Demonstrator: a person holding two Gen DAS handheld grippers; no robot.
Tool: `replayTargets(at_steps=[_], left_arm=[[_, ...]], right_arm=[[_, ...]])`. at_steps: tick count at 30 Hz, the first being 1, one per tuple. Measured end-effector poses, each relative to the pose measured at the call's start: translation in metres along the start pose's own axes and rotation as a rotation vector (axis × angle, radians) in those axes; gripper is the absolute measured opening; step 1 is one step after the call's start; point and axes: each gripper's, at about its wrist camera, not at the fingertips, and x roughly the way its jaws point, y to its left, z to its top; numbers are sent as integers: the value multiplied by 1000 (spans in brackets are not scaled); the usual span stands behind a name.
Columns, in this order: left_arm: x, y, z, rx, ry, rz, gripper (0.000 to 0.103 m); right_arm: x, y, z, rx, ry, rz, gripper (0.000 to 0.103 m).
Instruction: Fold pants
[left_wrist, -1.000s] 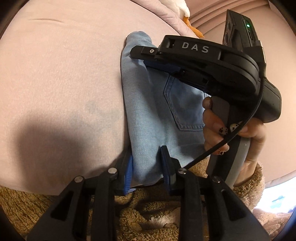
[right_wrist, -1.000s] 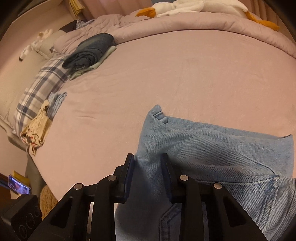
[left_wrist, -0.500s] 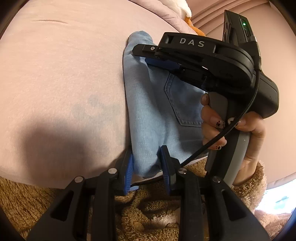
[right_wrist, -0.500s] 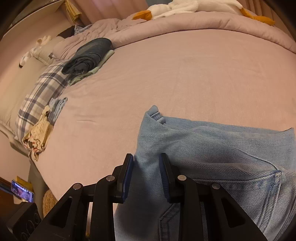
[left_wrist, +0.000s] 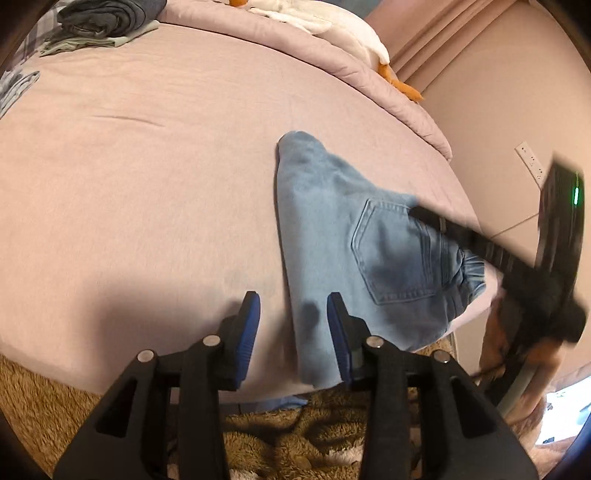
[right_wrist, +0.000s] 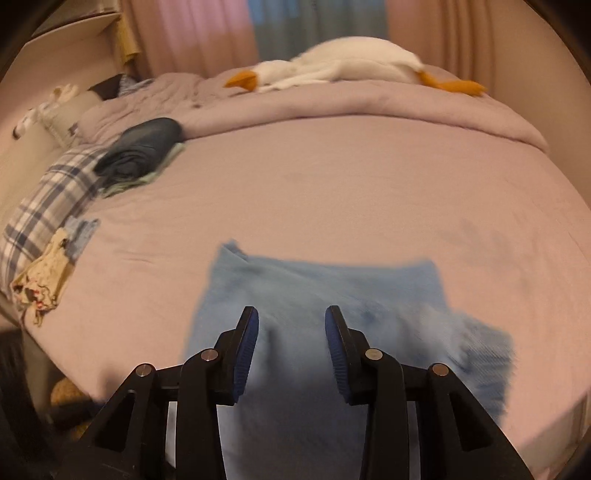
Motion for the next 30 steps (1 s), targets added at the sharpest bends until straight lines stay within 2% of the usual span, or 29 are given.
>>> replayTargets(at_steps=[3,4,8,12,14,16,17,18,19,20,21,23,28,30], left_arm=[[6,-2,2,11,6,22,37],[9,-4,3,19,11,31,37],[18,-5,5,27,37,36,39],[22,-7,11,38,40,44,48],[21,-7,15,50,34,46,55],[20,-9,20,61,19,48,75],[19,-9,23,60,10,49,80],[20,-9,26,59,5,47,84],[20,-8,28,55,2,40,84],[22,-6,32,45,2,28,84],[23,-6,33,36,5,16,85],[29,-5,36,15,18,-5,86],[50,-7,27,-4,106,-39,86],[56,-9,24,-5,119,-48,86]], right_arm=[[4,-15,-20,-13,32,-139,37],[9,-19,-26,-27,47,-151,37],[13,-24,-40,-63,34,-111,37],[13,-34,-35,-8,39,-57,37],[7,-36,-34,19,44,-27,37],[-7,-41,-35,57,28,6,38],[-15,-44,-34,73,5,19,44],[-28,-51,-32,96,-40,37,59],[-38,-57,-31,118,-82,45,68],[-52,-67,-31,151,-146,57,84],[-59,-75,-31,169,-183,66,91],[-66,-100,-31,229,-221,80,92],[-40,-142,-47,392,-116,85,92],[-31,-142,-56,378,-89,149,92]])
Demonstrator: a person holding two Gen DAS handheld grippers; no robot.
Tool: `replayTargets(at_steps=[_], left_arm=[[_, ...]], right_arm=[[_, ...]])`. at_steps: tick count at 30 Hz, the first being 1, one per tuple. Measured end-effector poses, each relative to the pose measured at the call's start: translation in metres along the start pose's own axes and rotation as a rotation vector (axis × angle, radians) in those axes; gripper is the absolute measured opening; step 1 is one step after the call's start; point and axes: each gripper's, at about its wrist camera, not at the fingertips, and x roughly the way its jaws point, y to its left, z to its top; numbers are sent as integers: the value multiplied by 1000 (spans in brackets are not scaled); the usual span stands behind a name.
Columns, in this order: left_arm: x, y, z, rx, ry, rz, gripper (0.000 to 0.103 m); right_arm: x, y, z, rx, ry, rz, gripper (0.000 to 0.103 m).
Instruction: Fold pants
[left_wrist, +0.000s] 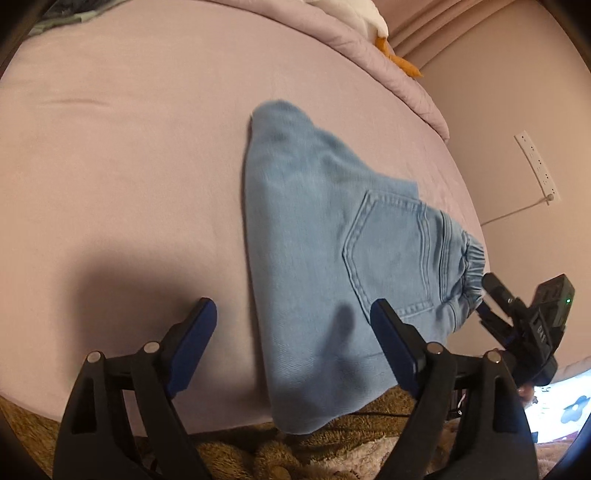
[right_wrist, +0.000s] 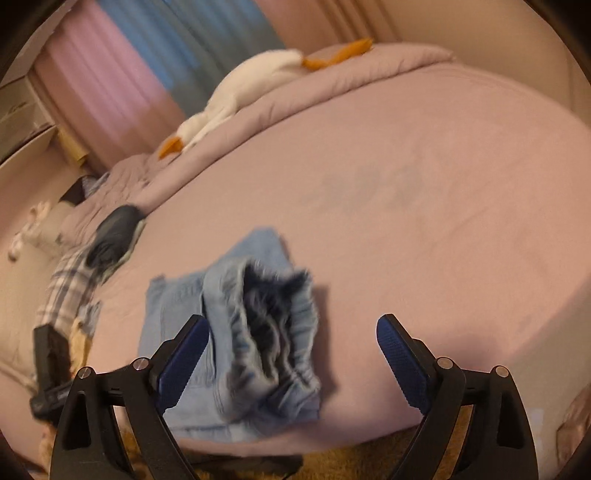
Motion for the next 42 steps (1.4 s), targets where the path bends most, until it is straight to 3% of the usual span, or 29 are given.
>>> replayTargets(at_steps=[4,8,12,14,15,16,18,20,22,25,30,42], left_arm=[[9,-8,5,39,25,-45,88],[23,-11,14,30,44,-98,89],[32,-18,19,62,49,-103,88],[38,-24,24,75,42,-89,83],[40,-26,25,80,35,-65,73],[41,-28,25,83,23,-40,62],[41,-31,22,106,0,-15,59],[37,-28,19,80,-19,-8,52],[31,-24,17,52,-31,-7,39],[18,-32,13,84,-64,7,27],[-9,-31,10,69,-81,-78,26],[-54,-35,16,128,-203,-10,26]], right_arm=[[24,5,-5,0,96,105,92],[59,6,-6,34,171,105,92],[64,13,-2,9,162,151,94],[71,15,1,26,166,185,93],[74,18,2,18,167,185,91],[75,23,2,1,169,151,89],[72,28,2,-18,174,79,74],[68,32,0,-10,164,37,68],[63,41,-2,-29,144,-14,61],[51,55,-4,-60,103,-81,49],[34,67,-5,-80,75,-81,47],[24,118,-5,-196,17,-62,47]])
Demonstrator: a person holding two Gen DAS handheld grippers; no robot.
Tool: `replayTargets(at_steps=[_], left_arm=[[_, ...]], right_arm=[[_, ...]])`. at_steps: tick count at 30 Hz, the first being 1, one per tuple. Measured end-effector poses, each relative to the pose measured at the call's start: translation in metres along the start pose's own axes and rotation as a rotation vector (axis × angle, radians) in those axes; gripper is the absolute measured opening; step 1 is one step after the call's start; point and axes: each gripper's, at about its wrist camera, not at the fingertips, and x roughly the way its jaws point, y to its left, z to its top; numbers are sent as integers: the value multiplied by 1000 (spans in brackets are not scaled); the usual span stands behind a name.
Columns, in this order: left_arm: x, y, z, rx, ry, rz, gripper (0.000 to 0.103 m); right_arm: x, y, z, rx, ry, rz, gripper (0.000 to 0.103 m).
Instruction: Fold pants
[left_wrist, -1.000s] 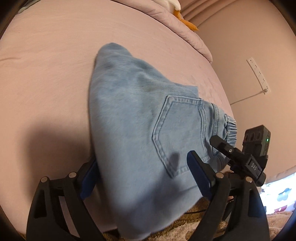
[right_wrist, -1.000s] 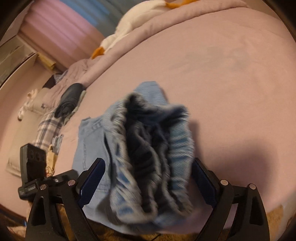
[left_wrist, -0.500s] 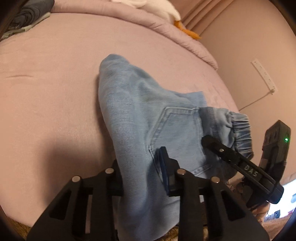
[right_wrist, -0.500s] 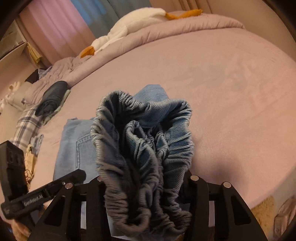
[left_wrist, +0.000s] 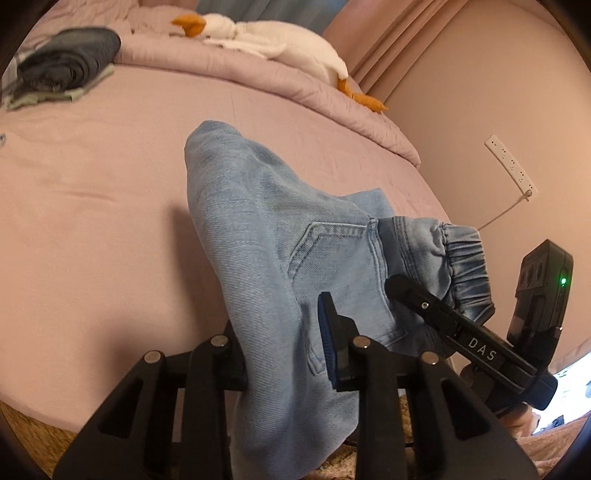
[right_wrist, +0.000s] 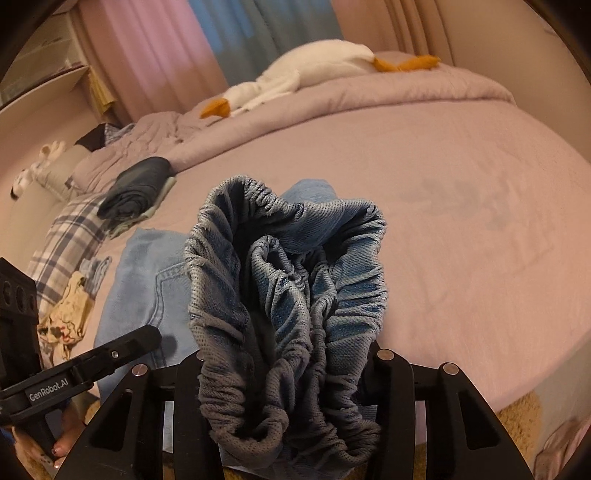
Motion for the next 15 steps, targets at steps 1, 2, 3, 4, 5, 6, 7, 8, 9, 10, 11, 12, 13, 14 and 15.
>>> replayTargets(at_steps=[1,2,3,4,5,6,7,8,9,10,11,12,13,14,15], left_arm=[[1,1,3,1,-8,5,27],[1,2,6,-1,-15,10,27],[-2,5,5,-2,-19,14,27],[-1,7,10,-2,-27,23,27],[-1,8,11,0,-32,30,27],[-1,10,15,4,-41,41,27],[1,12,19,5,-48,48,27],[3,14,23,6,-53,53,27],[4,18,26,1,-53,56,27],[7,23,31,-15,-51,55,27],[4,28,31,-26,-49,55,27],[7,32,35,-35,-49,57,27],[9,34,39,-38,-50,63,27],[12,37,42,-41,-51,75,27],[16,38,46,-42,-48,96,27]], right_arm=[[0,3,2,-3,-5,2,47],[0,5,4,-9,-10,4,47],[1,8,7,-17,-16,4,47],[2,11,9,-23,-20,2,47],[4,15,12,-33,-23,-1,47],[5,18,14,-43,-26,-3,47],[7,21,16,-50,-29,-4,47],[9,24,20,-55,-33,-3,47],[13,27,24,-57,-39,-3,47],[16,28,27,-57,-41,-3,47],[19,30,30,-57,-42,-2,47],[25,32,34,-60,-44,-2,47],[28,34,37,-63,-42,-4,47],[33,35,39,-65,-39,-6,47],[39,36,41,-64,-34,-1,47]])
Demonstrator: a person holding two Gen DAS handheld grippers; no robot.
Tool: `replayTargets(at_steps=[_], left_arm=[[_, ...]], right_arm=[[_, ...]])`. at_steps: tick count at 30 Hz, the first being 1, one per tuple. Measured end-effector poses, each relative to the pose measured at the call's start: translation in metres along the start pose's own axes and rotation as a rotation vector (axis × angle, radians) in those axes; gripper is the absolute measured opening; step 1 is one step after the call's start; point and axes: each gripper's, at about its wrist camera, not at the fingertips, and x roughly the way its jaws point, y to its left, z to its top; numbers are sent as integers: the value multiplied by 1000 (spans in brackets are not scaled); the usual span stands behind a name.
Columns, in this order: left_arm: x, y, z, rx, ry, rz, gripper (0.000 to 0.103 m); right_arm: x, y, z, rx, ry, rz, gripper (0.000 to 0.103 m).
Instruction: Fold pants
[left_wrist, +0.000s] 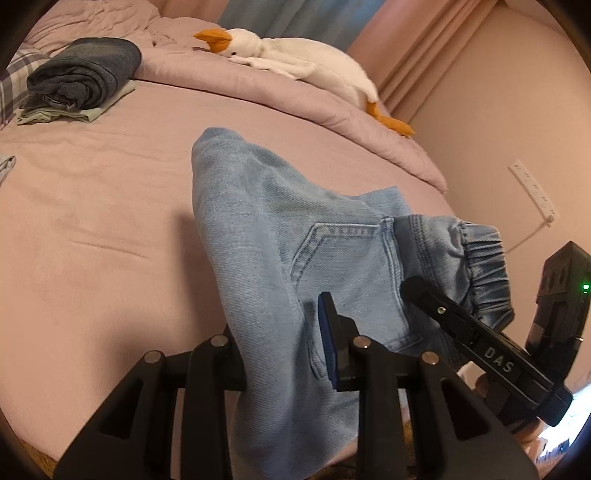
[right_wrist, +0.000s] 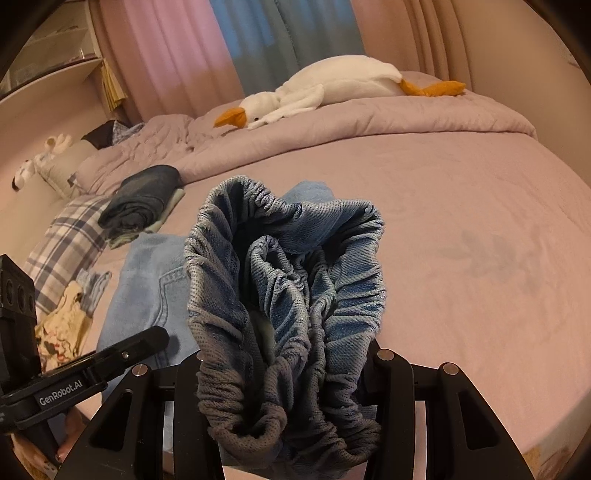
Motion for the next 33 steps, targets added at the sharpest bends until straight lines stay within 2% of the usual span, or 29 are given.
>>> replayTargets(at_steps=[5,8,11,14,16,20,26,29,31,33], left_arm=[[15,10,9,-16,-18,27,27],[29,21,10,-51,12,43,27],[43,30,5,-78,59,68,27],[52,35,0,-92,74,117,28],[57,36,-1,-70,96,153,35],[61,47,-2,-130,111,140,39],[48,37,-12,-105,115,203,47],[38,34,-17,-104,127,218,60],[24,30,-19,-92,131,220,67],[4,21,-19,-50,69,230,73]], right_arm=[[22,0,3,12,17,19,47],[38,-2,2,18,46,18,47],[57,-4,-5,24,112,12,47],[71,-9,-16,22,154,-35,47],[74,-13,-19,40,164,-35,48],[74,-19,-21,56,171,-22,51],[63,-19,-28,40,179,-48,56],[50,-23,-31,40,181,-61,56],[42,-26,-31,44,178,-59,64],[26,-27,-30,32,138,-68,84]])
